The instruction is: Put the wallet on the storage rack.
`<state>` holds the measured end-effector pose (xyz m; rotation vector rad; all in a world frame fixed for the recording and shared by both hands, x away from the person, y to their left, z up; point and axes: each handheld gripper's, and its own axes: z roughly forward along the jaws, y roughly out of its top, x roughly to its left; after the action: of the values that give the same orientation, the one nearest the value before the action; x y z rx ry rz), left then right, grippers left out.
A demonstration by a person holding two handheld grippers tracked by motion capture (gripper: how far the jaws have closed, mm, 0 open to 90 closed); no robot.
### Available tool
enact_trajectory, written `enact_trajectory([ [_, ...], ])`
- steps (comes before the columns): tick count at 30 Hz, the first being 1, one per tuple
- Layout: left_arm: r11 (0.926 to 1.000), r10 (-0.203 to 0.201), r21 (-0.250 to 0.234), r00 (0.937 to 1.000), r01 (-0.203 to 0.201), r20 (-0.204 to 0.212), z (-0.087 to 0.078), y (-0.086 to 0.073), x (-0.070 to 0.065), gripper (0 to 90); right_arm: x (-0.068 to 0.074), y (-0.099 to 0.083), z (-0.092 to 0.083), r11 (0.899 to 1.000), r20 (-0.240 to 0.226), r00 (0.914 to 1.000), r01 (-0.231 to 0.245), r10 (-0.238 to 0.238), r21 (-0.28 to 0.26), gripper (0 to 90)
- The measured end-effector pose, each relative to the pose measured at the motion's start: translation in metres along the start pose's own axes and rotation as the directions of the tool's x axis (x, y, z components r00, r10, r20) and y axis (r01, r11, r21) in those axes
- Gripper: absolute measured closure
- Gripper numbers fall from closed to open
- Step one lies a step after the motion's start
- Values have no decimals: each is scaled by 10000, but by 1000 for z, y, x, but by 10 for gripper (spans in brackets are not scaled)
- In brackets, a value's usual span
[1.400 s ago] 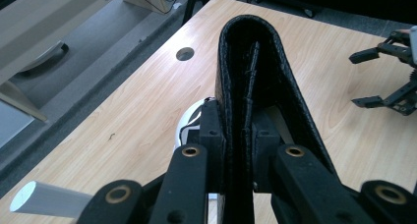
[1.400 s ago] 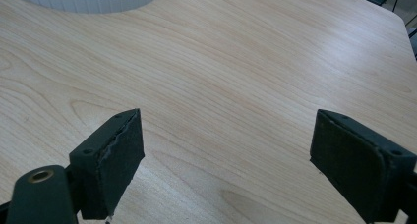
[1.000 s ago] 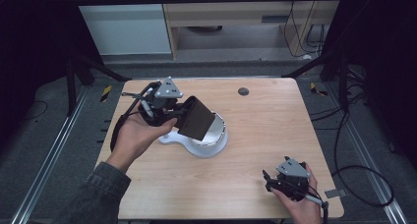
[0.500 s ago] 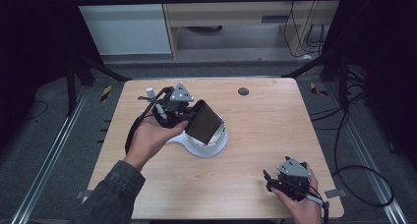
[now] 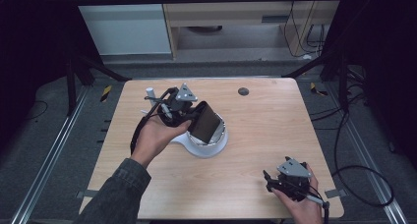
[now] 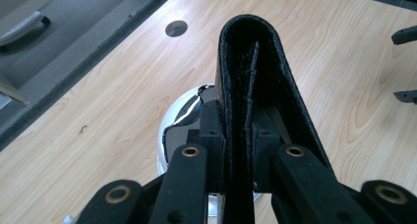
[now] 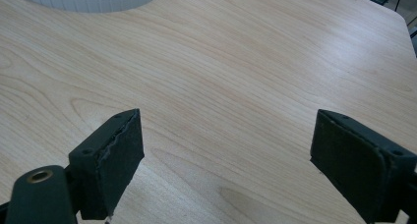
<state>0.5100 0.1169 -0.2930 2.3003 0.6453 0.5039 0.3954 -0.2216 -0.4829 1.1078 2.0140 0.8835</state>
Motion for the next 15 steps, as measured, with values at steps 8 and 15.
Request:
enact_trajectory([
  [8,9999,-77,111,9999,76,104,13,-3,-3,801,0,0,0,10000,1,10000,-7,7,11,127],
  [15,9997,-180,184,9997,177,161,23,-3,-4,800,0,0,0,10000,2,10000,-53,53,16,127],
])
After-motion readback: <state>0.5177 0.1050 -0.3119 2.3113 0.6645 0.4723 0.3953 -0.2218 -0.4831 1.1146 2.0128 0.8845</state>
